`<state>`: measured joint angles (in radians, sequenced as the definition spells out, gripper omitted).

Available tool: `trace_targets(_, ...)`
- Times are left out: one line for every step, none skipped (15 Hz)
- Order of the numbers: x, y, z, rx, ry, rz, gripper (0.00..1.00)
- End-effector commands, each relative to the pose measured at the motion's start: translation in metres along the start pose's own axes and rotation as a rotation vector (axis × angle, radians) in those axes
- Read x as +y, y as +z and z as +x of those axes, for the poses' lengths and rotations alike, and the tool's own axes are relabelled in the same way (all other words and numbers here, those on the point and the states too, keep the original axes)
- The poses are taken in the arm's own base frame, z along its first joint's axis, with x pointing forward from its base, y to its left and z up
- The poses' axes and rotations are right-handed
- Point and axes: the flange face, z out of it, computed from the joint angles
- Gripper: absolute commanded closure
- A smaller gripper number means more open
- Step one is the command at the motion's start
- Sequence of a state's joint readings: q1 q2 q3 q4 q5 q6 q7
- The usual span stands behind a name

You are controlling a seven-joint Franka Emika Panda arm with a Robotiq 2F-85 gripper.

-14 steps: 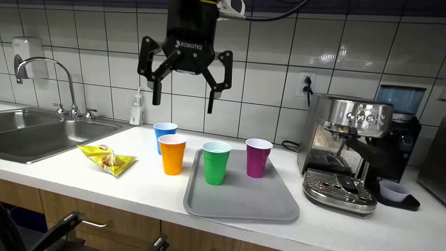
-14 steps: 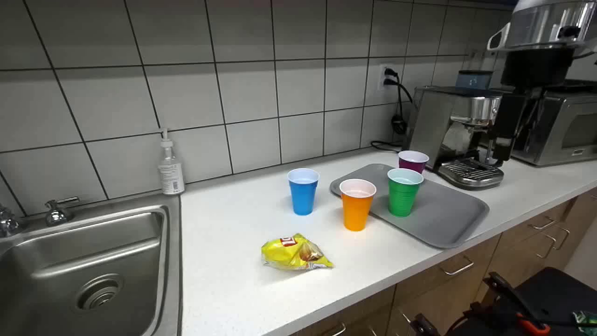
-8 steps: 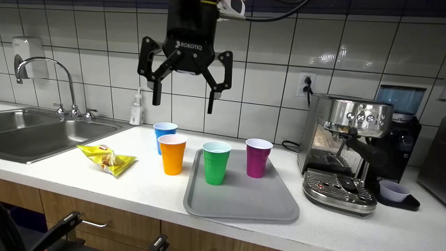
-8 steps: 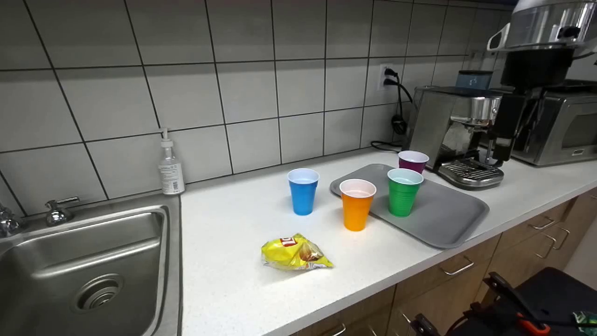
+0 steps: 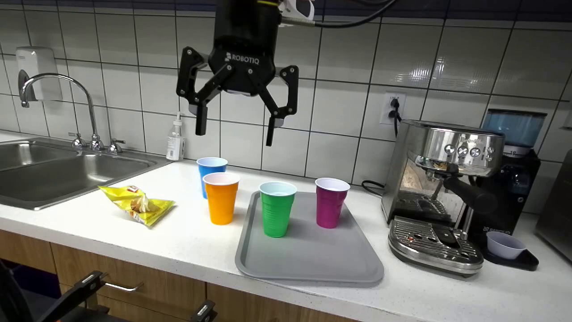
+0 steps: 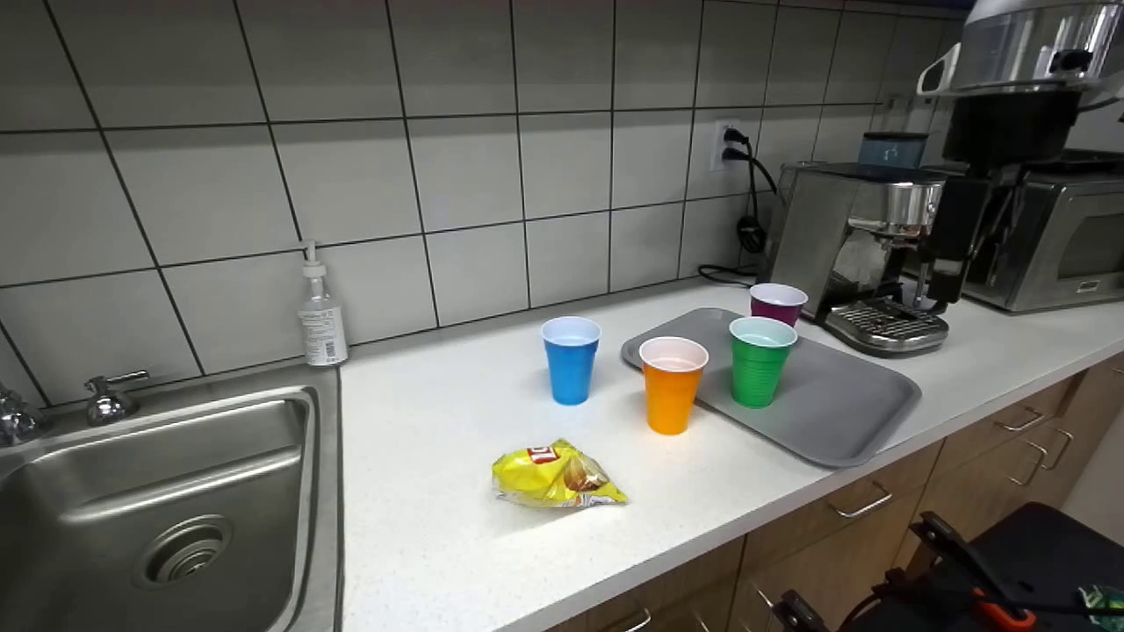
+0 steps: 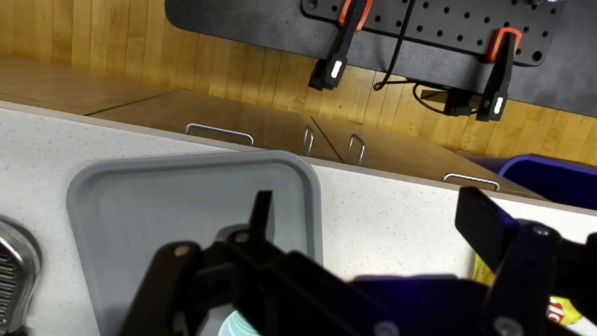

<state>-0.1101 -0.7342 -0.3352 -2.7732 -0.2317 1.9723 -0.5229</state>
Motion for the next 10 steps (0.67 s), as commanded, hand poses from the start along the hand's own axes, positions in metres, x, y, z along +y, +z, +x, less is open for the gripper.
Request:
trace_targets(-0.002, 0.000, 0.003, 0.012, -0.019, 0.010, 0.00)
trace_targets(-0.002, -0.001, 0.006, 0.022, -0.020, 0.001, 0.00)
trace_targets(-0.004, -0.001, 0.008, 0.027, -0.025, 0.007, 0.00)
trace_targets(-0.005, -0.002, 0.011, 0.038, -0.028, 0.001, 0.00)
trace_targets(-0.006, -0.002, 0.014, 0.047, -0.031, -0.010, 0.00)
trace_targets(-0.005, -0.002, 0.017, 0.057, -0.030, -0.018, 0.00)
trace_targets(-0.005, -0.002, 0.019, 0.065, -0.031, -0.023, 0.00)
trace_targets(-0.004, -0.001, 0.023, 0.076, -0.023, -0.032, 0.00)
trace_targets(-0.003, 0.001, 0.026, 0.082, -0.021, -0.036, 0.00)
trace_targets(-0.002, 0.002, 0.029, 0.091, -0.022, -0.044, 0.00)
